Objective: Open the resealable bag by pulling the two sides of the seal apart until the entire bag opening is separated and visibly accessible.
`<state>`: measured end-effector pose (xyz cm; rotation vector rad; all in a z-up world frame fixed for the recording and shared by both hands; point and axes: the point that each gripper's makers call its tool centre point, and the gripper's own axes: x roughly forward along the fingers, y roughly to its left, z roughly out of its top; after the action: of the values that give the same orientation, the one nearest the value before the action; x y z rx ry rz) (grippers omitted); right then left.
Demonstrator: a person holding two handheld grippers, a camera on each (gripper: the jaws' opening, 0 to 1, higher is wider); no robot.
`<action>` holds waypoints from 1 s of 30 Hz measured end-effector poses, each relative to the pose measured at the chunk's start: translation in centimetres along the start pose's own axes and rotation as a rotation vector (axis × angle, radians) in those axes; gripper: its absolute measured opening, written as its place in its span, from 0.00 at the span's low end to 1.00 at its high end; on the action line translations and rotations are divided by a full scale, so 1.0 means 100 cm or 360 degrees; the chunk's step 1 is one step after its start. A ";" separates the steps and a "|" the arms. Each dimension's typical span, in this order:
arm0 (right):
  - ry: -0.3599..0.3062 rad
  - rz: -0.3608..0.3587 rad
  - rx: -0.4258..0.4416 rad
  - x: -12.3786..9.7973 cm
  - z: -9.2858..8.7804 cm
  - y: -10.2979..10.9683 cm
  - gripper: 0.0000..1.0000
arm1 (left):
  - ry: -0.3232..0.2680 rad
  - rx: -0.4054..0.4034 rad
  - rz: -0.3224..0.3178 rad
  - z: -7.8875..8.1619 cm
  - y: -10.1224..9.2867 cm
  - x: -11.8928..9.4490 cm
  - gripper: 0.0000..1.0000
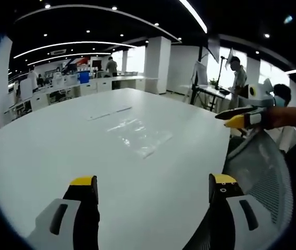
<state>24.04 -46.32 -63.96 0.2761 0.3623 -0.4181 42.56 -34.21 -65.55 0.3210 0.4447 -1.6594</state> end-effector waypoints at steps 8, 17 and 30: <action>0.0015 0.0006 -0.0007 0.007 0.002 -0.004 0.65 | 0.0004 0.0031 -0.0032 0.008 0.003 0.016 0.85; 0.0032 0.0012 -0.0011 0.013 0.003 -0.008 0.64 | 0.0008 0.0061 -0.0057 0.014 0.007 0.034 0.84; 0.0057 0.0013 -0.0020 0.027 0.005 -0.019 0.64 | 0.0049 0.0123 -0.0111 0.017 0.016 0.058 0.84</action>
<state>25.61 -49.03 -64.94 0.2731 0.3989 -0.4033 43.43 -40.24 -66.84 0.3924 0.4192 -1.7447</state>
